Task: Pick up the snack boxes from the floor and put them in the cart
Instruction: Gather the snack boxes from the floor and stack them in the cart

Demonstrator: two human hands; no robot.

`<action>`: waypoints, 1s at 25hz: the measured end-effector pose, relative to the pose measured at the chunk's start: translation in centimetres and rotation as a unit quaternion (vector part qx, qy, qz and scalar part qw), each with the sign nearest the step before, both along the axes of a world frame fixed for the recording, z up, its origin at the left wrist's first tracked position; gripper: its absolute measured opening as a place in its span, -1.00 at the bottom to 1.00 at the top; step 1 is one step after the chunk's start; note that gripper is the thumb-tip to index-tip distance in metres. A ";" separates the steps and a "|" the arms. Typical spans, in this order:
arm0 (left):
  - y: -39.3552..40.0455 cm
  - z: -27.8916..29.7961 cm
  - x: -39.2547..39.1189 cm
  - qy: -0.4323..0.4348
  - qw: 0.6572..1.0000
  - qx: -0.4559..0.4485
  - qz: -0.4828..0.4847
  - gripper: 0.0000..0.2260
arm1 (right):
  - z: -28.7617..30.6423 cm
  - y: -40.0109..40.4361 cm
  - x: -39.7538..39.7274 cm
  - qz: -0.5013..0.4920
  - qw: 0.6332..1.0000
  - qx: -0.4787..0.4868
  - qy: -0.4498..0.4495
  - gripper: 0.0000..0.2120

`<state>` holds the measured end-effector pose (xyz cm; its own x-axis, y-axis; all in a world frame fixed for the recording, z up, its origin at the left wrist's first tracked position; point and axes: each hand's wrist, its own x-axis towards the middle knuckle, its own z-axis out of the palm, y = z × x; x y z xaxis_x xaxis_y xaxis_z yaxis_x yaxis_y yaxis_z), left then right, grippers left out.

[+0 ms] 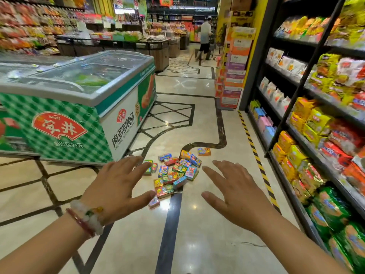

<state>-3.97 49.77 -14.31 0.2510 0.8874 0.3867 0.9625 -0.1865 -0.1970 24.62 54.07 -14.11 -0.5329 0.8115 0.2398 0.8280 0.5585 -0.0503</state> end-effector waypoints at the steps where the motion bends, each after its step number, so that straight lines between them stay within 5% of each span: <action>1: 2.0 -0.4 -0.4 0.000 1.000 -0.004 0.006 -0.39 | -0.7 2.3 -0.7 -0.005 1.000 -0.010 -0.010 -0.22; 5: 10.7 -1.6 -2.0 -0.024 0.998 -0.031 0.043 -0.37 | -2.5 13.2 -3.4 0.003 1.000 -0.016 -0.024 -0.40; 25: 42.7 -13.0 -18.7 -0.119 0.980 -0.153 0.043 -0.36 | -13.8 46.4 -21.0 0.086 0.994 -0.068 -0.002 -0.43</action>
<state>-22.71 92.48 -27.28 0.1048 0.9850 0.1368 0.9891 -0.1175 0.0882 3.62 100.44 -27.95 -0.6665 0.7336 0.1327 0.7217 0.6795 -0.1318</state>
